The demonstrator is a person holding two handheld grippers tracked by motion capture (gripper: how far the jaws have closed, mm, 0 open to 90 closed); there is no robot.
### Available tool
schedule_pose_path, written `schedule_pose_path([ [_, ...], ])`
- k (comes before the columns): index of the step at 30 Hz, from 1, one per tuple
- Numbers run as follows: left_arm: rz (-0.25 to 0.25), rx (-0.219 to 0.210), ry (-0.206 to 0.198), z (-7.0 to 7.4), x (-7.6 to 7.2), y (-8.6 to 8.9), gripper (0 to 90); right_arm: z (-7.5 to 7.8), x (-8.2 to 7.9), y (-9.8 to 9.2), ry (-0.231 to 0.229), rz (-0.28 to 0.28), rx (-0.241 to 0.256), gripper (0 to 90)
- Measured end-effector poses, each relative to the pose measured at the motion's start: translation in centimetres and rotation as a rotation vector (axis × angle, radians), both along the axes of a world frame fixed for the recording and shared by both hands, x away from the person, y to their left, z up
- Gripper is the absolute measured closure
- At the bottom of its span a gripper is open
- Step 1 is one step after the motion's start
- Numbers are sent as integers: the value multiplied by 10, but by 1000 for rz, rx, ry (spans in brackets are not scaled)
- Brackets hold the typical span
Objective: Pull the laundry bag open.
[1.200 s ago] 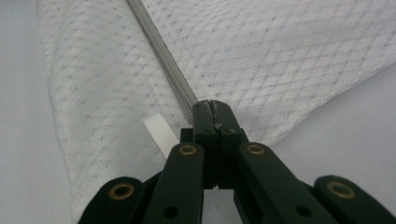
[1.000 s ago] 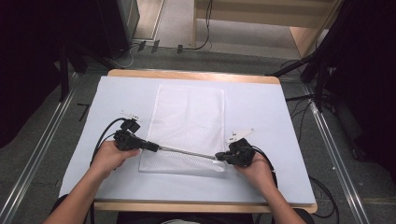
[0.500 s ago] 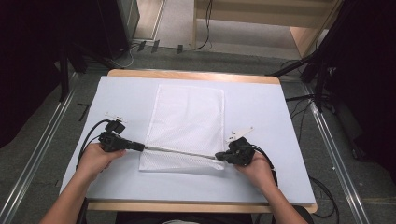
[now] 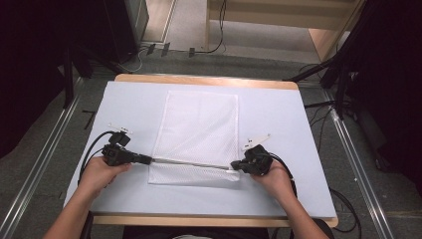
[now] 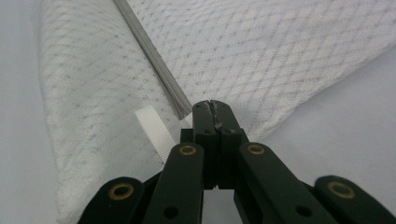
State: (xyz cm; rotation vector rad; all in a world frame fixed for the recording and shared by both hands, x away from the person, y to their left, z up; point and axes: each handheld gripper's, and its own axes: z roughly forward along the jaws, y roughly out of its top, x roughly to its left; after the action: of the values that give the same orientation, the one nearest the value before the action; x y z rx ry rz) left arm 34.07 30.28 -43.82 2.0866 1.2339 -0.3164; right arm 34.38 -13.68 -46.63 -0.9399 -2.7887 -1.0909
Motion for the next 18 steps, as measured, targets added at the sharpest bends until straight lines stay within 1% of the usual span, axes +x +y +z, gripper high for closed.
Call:
schedule_pose_path([
  [2,4,-6,3,0,-2,0,873,0,1,0,3,0,5,900],
  [5,-7,-1,0,0,-6,0,870,0,1,0,0,3,3,900],
  [8,-2,-11,2,-1,-6,0,864,0,2,0,-7,8,-3,897],
  [9,0,-4,-15,-1,-6,1,854,0,2,0,-5,10,-2,883],
  [10,2,-5,-22,0,-6,1,819,0,2,0,17,8,11,867],
  [12,-1,-9,-43,0,-5,1,742,1,4,-1,45,10,37,848],
  [13,3,-9,-62,0,-6,1,702,2,5,-2,39,4,47,831],
  [14,0,2,-79,1,-6,2,684,4,6,-4,26,2,59,816],
  [16,15,8,-116,2,-6,3,632,8,8,-7,11,-20,86,790],
  [18,28,19,-147,4,-6,5,605,10,9,-11,3,-38,92,765],
])
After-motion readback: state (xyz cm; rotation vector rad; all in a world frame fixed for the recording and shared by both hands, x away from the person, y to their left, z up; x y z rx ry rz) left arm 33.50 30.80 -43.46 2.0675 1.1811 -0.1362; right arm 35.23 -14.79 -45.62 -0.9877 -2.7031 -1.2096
